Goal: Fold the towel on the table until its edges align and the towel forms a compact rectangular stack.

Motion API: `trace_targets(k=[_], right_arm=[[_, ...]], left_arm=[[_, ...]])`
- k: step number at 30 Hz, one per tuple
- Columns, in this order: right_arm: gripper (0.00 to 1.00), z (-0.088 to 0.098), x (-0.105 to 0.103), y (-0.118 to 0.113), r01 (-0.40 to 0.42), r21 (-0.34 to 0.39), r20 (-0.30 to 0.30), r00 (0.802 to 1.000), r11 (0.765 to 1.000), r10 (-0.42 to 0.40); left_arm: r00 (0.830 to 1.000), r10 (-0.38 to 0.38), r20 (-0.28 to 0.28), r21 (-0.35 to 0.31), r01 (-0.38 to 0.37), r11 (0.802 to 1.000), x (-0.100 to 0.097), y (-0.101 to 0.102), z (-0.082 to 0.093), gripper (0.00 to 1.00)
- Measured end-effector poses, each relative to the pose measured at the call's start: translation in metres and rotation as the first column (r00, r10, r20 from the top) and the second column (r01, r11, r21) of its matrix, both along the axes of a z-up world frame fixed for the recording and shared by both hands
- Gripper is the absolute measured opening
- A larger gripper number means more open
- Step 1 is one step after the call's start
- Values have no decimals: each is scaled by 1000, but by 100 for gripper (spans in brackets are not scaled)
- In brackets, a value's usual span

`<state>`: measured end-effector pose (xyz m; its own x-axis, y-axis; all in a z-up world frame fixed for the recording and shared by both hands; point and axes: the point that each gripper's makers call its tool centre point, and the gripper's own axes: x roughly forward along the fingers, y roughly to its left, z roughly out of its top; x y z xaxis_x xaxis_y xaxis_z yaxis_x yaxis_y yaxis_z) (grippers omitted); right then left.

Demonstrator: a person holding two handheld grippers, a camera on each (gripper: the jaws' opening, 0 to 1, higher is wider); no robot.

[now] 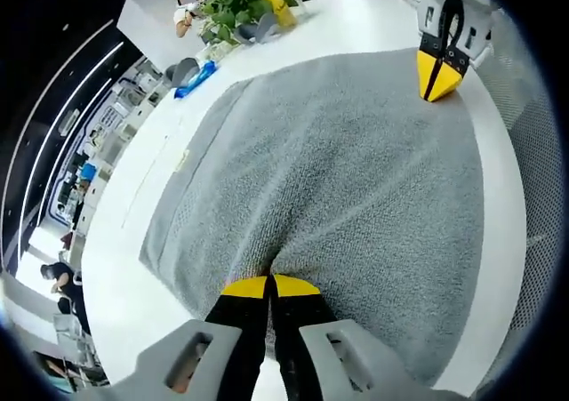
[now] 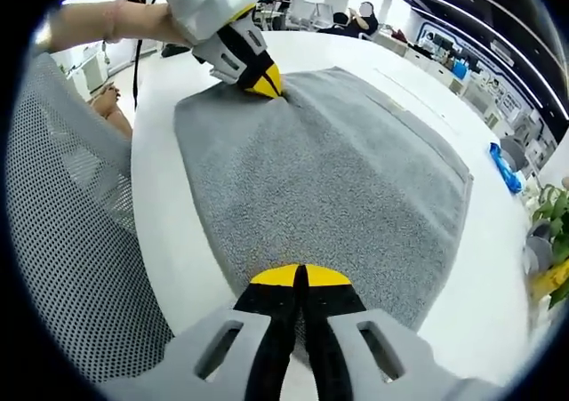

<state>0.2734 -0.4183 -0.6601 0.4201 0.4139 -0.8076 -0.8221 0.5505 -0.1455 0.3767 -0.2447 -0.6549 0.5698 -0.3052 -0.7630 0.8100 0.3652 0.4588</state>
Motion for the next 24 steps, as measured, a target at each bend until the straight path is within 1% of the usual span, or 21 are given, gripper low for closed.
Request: trace_targets(k=[6, 10, 13, 15, 16, 20, 24], right_arm=[[0, 0, -6, 3, -11, 4, -11, 1000, 1000, 11], [0, 0, -14, 8, -47, -6, -10, 999, 999, 47], [0, 0, -14, 8, -48, -8, -12, 999, 999, 48], [0, 0, -13, 8, -50, -4, -14, 999, 999, 50], [0, 0, -13, 7, -50, 3, -19, 999, 999, 50], [0, 0, -12, 7, -42, 30, -40, 998, 999, 43], [0, 0, -13, 7, -53, 45, -22, 998, 998, 54]], left_arm=[[1000, 2, -3, -5, -2, 1000, 0, 0, 0, 1], [1000, 3, 7, 1, -3, 1000, 0, 0, 0, 1], [1000, 10, 18, -1, -10, 1000, -1, 0, 1, 1], [1000, 21, 17, -15, -20, 1000, 0, 0, 1, 1], [999, 38, 6, -34, -37, 999, 0, 1, 1, 1], [998, 38, -45, -68, -41, 997, 2, 2, 1, 1], [997, 54, -56, -84, -59, 995, 0, 1, 1, 1]])
